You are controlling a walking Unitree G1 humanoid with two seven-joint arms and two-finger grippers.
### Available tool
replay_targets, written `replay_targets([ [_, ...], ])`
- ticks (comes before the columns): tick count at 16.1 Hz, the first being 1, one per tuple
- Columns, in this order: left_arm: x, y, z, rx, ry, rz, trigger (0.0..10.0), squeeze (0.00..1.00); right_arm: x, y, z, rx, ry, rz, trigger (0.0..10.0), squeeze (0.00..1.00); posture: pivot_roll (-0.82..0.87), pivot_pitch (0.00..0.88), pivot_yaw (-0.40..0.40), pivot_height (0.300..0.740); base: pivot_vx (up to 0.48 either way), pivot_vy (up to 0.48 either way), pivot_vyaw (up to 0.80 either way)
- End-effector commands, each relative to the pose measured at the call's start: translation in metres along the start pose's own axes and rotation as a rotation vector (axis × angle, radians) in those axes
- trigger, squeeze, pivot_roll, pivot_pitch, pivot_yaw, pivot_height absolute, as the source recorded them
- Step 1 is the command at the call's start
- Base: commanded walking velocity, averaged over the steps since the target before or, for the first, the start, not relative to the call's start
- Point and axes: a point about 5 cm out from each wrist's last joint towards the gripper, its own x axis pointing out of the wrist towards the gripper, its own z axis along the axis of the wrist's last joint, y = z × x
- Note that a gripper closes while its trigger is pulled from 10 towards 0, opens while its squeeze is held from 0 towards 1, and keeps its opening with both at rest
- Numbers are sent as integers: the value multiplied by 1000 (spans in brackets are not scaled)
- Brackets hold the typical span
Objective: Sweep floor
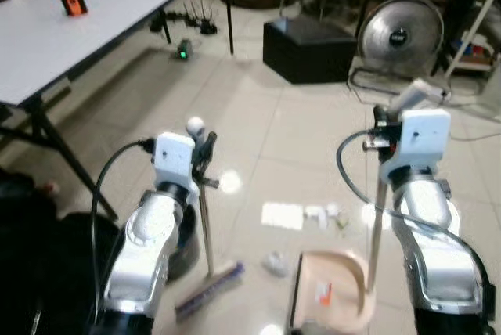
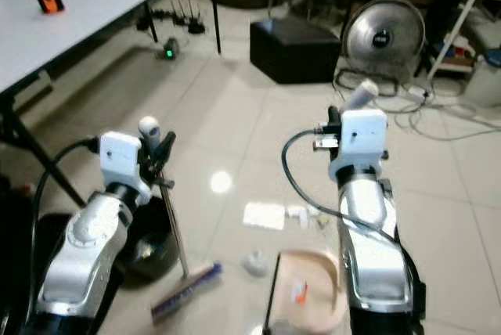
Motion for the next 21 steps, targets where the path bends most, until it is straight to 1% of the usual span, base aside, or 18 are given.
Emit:
replay_targets([
  [1, 4, -2, 8, 11, -29, -15, 10000, 0, 0, -4, 8, 2, -27, -20, 10000, 0, -38, 25, 35, 740, 0, 0, -800],
  [6, 0, 5, 11, 5, -43, 41, 10000, 0, 1, 2, 7, 1, -14, 21, 10000, 0, -31, 30, 18, 740, 0, 0, -800],
  [8, 0, 11, 13, 29, -52, 70, 10000, 0, 2, 2, 7, -2, -14, 26, 10000, 0, -30, 30, 16, 740, 0, 0, -800],
  [9, 2, 16, 17, 49, -80, 106, 10000, 0, 3, 1, 8, -22, -17, 23, 10000, 0, -31, 31, 15, 740, 0, 0, -800],
  [10, 2, 17, 19, 53, -94, 118, 10000, 0, 3, 1, 8, -13, -16, 19, 10000, 0, -31, 31, 15, 740, 0, 0, -506],
  [11, 2, 22, 23, 65, -123, 147, 10000, 0, 3, 1, 10, 27, -16, 22, 10000, 0, -36, 30, 20, 740, 0, 0, 0],
  [13, 3, 24, 26, 65, -134, 163, 10000, 0, 3, 2, 13, 41, -35, 45, 10000, 0, -35, 31, 22, 740, 283, 0, 0],
  [15, 3, 24, 28, 70, -137, 163, 10000, 0, 3, 6, 16, -18, -73, 94, 10000, 0, -30, 30, 25, 740, 315, 0, 0],
  [16, 3, 24, 29, 72, -143, 163, 10000, 0, 3, 6, 16, -20, -73, 95, 10000, 0, -30, 30, 25, 740, 322, 0, 0],
  [17, 3, 25, 30, 73, -147, 168, 10000, 0, 3, 7, 17, -20, -83, 97, 10000, 0, -30, 25, 24, 740, 322, 0, 800],
  [19, 5, 24, 28, 50, -147, 176, 10000, 0, 4, 10, 21, -59, -115, 126, 10000, 0, -43, 21, 25, 740, 328, 0, 600],
  [20, 6, 24, 27, 50, -145, 175, 10000, 0, 3, 9, 21, -45, -119, 125, 10000, 0, -43, 21, 25, 740, 326, 0, 0],
  [21, 6, 22, 27, 49, -145, 172, 10000, 0, 2, 8, 21, -51, -129, 129, 10000, 0, -40, 17, 22, 740, 326, 0, 0],
])
